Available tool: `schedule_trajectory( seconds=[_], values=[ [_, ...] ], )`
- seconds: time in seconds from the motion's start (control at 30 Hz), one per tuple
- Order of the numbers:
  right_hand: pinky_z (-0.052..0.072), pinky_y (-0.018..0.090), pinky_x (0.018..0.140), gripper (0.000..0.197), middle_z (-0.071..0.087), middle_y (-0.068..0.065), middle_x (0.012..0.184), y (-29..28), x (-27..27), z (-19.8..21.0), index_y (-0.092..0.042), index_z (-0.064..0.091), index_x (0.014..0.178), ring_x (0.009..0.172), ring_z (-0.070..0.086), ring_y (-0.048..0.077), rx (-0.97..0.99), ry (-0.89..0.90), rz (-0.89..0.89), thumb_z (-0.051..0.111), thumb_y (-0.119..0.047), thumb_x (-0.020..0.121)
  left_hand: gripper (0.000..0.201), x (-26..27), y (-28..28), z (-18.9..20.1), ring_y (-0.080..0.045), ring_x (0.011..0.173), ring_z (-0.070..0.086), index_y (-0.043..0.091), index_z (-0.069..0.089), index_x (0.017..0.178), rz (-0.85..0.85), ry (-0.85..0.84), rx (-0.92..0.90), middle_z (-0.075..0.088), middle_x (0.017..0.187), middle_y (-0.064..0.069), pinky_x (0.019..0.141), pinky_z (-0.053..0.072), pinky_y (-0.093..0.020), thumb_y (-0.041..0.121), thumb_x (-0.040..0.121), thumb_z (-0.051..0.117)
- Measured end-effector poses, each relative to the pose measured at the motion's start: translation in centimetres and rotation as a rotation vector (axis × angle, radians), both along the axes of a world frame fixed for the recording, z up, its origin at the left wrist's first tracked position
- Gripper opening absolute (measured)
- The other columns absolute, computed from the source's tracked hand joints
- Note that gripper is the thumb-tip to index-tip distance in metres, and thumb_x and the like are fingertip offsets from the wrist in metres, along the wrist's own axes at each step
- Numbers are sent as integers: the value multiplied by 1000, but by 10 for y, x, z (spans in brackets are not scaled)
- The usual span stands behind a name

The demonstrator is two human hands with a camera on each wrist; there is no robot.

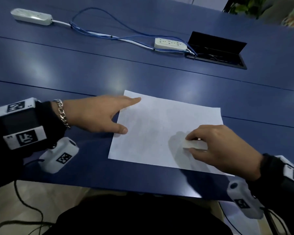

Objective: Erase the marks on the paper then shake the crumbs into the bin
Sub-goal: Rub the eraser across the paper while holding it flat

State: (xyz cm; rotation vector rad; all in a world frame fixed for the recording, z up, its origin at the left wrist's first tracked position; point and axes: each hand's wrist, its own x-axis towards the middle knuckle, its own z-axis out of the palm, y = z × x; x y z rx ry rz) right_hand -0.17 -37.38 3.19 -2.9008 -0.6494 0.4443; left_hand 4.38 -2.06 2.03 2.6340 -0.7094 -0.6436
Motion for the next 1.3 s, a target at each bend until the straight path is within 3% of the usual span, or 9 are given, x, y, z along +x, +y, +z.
schedule_trajectory(
  seconds=[0.13,0.3,0.53,0.63,0.7,0.87,1.0,1.17,1.3],
  values=[
    [53,30,84,30,67,-19,100,13,5,11,-35,70,112,94,61,6,-35,4,49,65,-50,86,104,-13,-4,-10,-2,158,2,30,4,168,-46,-43,82,2,175,10,118,4,-10,66,91,63],
    [51,31,86,31,68,-12,101,59,15,8,-31,71,113,92,62,11,57,13,219,68,-45,85,116,-14,-25,-18,-15,159,-19,31,-10,167,-132,23,194,-25,172,4,125,-10,-31,75,87,62],
    [52,41,81,41,67,0,93,97,38,-10,-21,69,100,90,62,25,17,-86,243,52,-55,85,143,-14,-32,-27,-20,159,-23,26,-22,164,-139,18,335,-31,170,6,129,-6,-54,90,70,64],
    [50,38,80,30,66,-3,91,96,19,-10,-23,69,98,89,61,22,29,-21,383,58,-49,89,147,-12,-33,-27,-20,159,-23,26,-24,163,-133,19,359,-33,169,6,128,-5,-60,92,66,65],
    [49,36,82,25,66,-4,91,95,16,-10,-25,70,100,89,60,19,19,36,476,61,-46,89,149,-11,-34,-28,-21,159,-22,26,-24,163,-134,12,374,-33,169,5,127,-5,-61,93,64,65],
    [51,41,82,34,66,-3,91,97,52,-9,-24,70,100,90,62,24,15,-76,323,60,-52,84,151,-10,-35,-28,-19,158,-24,26,-26,162,-128,31,393,-35,169,6,125,-7,-65,95,62,64],
    [50,36,79,22,65,-5,89,95,15,-9,-25,70,98,86,61,21,16,18,514,63,-44,87,150,-11,-35,-25,-20,158,-25,26,-26,162,-130,43,395,-36,168,6,124,-9,-66,93,64,65],
    [52,40,83,33,68,-4,92,97,46,-8,-25,72,101,88,62,22,17,-59,329,64,-54,85,150,-11,-36,-23,-20,158,-23,26,-25,162,-125,47,400,-35,168,6,124,-7,-67,93,63,66],
    [50,37,81,20,65,-5,92,96,9,-7,-26,69,97,89,61,21,-1,-8,514,64,-43,86,151,-11,-37,-21,-22,158,-24,24,-27,162,-131,48,420,-36,168,4,124,-7,-68,92,64,66]
  ],
)
